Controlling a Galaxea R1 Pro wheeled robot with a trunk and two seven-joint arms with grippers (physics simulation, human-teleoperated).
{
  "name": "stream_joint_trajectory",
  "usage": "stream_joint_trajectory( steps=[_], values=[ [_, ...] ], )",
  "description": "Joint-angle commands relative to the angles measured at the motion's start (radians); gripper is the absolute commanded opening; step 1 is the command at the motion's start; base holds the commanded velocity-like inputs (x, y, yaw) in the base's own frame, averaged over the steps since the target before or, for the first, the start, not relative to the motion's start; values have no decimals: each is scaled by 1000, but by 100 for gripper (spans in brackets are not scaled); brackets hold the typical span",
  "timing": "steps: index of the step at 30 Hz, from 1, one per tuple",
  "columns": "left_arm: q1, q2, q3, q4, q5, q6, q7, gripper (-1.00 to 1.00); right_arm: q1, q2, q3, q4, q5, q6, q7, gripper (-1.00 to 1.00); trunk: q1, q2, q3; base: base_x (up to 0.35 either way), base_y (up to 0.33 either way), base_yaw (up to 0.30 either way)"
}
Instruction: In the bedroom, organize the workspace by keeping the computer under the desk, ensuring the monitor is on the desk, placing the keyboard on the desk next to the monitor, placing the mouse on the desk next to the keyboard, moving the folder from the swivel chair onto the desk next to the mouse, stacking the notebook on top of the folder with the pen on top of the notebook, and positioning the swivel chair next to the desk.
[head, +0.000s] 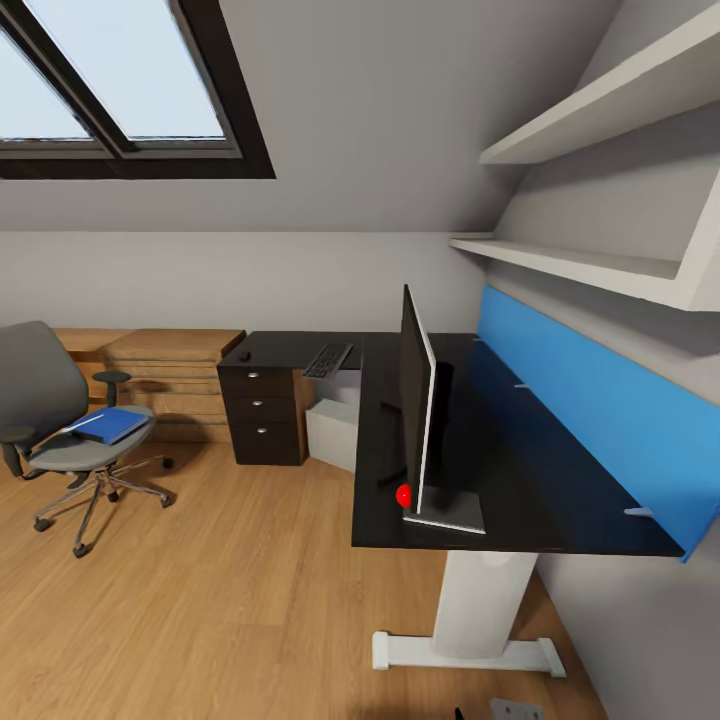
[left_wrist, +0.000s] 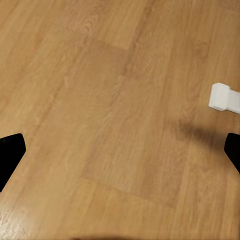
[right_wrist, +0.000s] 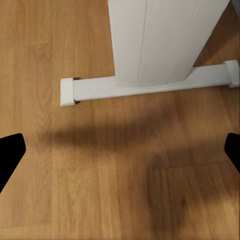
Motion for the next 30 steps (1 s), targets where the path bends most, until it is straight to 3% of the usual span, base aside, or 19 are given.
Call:
stream_joint_trajectory(
  steps=[1,11,30],
  values=[
    [0,0,-2,1,9,-3,-1,100,-1,0,-5,2,11,-3,-7,100,0,-1,-1,0,-123,0],
    [-1,-1,-2,1,10,-3,-1,100,-1,-1,-4,2,10,-3,-7,100,0,-1,-1,0,-210,0],
    [0,0,-2,1,11,-6,-2,100,-1,-1,-7,0,8,-3,-9,100,0,-1,-1,0,-15,0]
  ],
)
